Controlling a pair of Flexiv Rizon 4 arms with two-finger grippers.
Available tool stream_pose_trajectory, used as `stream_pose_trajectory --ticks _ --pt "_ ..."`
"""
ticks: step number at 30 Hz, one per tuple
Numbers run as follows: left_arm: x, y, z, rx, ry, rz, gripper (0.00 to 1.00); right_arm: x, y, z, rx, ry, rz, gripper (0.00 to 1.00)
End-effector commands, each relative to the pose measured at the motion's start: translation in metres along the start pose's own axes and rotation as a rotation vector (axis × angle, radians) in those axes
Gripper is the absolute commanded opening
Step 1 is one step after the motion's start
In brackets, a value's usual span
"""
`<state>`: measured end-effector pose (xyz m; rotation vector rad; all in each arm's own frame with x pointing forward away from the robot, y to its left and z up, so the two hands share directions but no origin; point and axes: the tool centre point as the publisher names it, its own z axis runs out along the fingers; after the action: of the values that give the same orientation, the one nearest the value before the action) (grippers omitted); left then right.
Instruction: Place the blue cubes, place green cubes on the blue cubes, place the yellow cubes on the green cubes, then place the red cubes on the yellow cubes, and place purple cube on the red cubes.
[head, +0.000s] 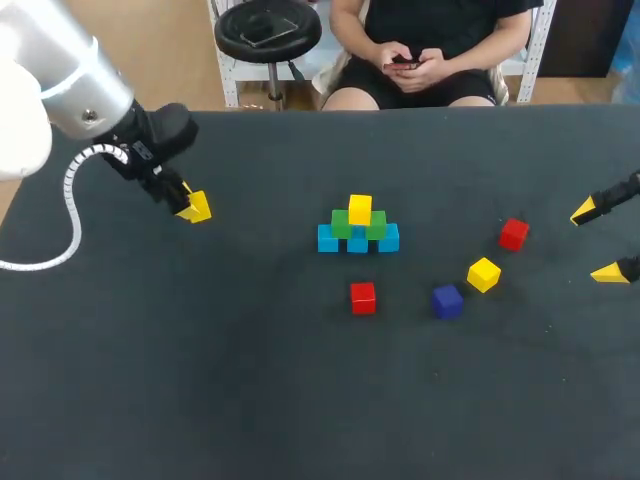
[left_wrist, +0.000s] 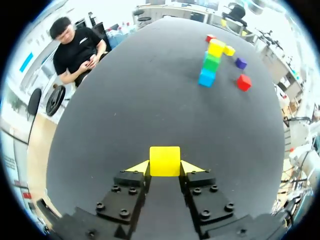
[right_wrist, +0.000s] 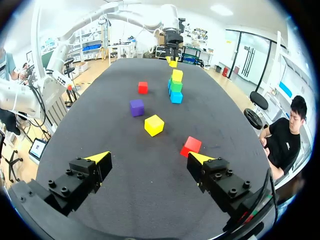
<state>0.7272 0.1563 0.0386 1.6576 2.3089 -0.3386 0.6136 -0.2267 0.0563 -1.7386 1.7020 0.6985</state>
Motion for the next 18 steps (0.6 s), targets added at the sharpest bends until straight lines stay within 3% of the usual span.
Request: stream_pose_trajectory --ticks 1,3,10,18 --pt "-0.019 -0.024 -0.018 0.006 -0.012 0.050 0.00 0.001 -0.001 0.001 -0.001 -0.003 -0.001 1.00" --pt "-0.032 -0.036 -0.024 0.020 -0.038 0.083 0.00 0.001 -0.001 0.001 -0.001 -0.003 -0.001 1.00" --pt "-0.074 -0.075 -0.035 0.038 -0.006 0.206 0.00 0.001 -0.001 0.001 -0.001 -0.003 -0.001 1.00" --pt "-0.105 -0.097 -0.032 0.063 -0.008 0.258 0.00 0.001 -0.001 0.001 -0.001 -0.003 -0.001 1.00"
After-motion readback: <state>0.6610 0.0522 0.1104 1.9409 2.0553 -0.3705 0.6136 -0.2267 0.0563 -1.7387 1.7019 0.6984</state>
